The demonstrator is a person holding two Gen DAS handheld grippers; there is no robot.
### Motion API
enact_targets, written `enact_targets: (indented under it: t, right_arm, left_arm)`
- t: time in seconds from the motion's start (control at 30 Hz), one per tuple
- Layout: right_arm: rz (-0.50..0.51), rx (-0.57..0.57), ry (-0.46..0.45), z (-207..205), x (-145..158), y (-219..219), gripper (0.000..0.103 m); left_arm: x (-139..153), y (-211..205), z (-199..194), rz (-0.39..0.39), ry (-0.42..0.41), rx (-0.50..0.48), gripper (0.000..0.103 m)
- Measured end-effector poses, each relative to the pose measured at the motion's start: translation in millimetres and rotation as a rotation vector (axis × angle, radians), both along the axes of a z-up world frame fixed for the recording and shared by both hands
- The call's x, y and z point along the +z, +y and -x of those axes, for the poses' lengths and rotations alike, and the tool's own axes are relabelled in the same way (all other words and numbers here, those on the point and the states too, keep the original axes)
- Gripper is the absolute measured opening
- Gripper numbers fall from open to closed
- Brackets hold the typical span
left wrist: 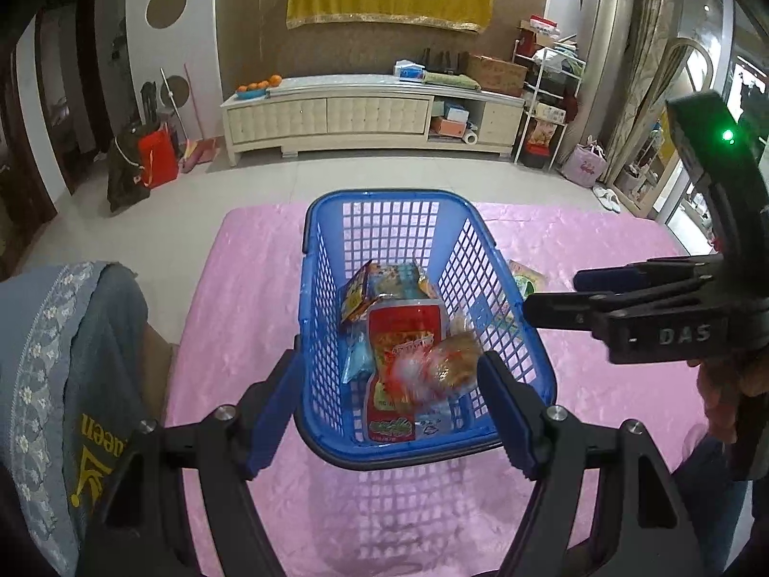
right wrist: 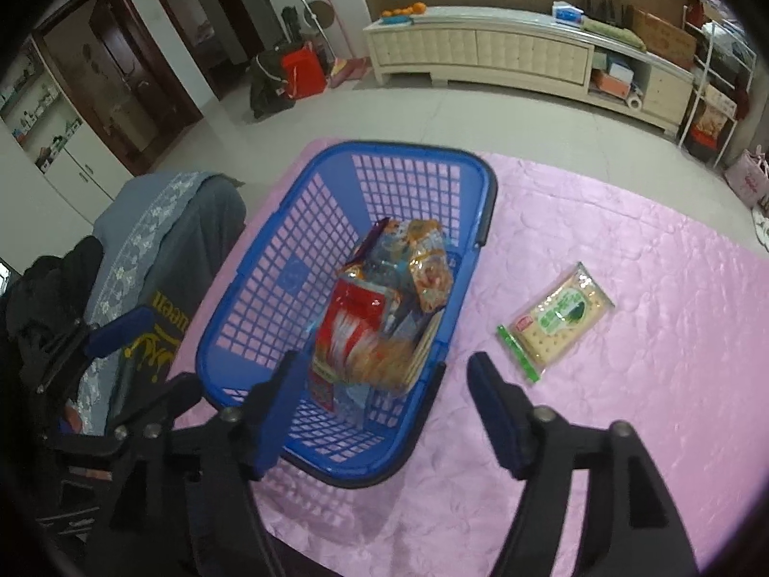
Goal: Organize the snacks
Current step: 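Drop the red packet into the basket by opening the right tool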
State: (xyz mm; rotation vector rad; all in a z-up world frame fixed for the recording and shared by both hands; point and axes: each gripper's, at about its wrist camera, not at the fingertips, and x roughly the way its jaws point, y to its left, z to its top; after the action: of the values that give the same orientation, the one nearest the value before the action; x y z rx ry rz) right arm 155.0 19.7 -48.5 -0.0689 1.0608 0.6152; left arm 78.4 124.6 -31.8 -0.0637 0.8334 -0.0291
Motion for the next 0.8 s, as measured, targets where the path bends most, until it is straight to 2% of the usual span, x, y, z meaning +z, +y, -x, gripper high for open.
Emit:
enact_targets:
  t: [0.23,0.3,0.5,0.57,0.6,0.63,0.8]
  right_arm:
    - [0.018,-0.022,-0.051,-2,12,-24,0.087]
    - [0.020,-0.033,-0.056,-4,14,-33,0.089]
    - [0.036,-0.084,-0.065,-21,19,-57,0.102]
    - [0.039,-0.097,-0.055,-28,19,-64,0.103]
    - [0.046,-0.102,-0.046,-32,18,-67,0.103]
    - [0.059,-0.111,-0.038,-35,17,-70,0.103]
    - [0.076,-0.173,0.023,-58,3,-87,0.103]
  left_arm:
    - [10,-12,-6,-0.046,-0.028,-0.004,0.073]
    - [11,-17,-12,-0.052,-0.021,-0.012,0.079]
    - [10,-37,-29,-0.121,0.003,-0.032,0.087]
    - [10,-40,-35,-0.136,0.005,-0.026,0.089]
    - [9,-42,-40,-0.133,0.009,-0.023,0.094]
    - [9,-42,-44,-0.125,0.015,-0.019,0.103]
    - [4,-35,-67,-0.058,0.049,0.032,0.103]
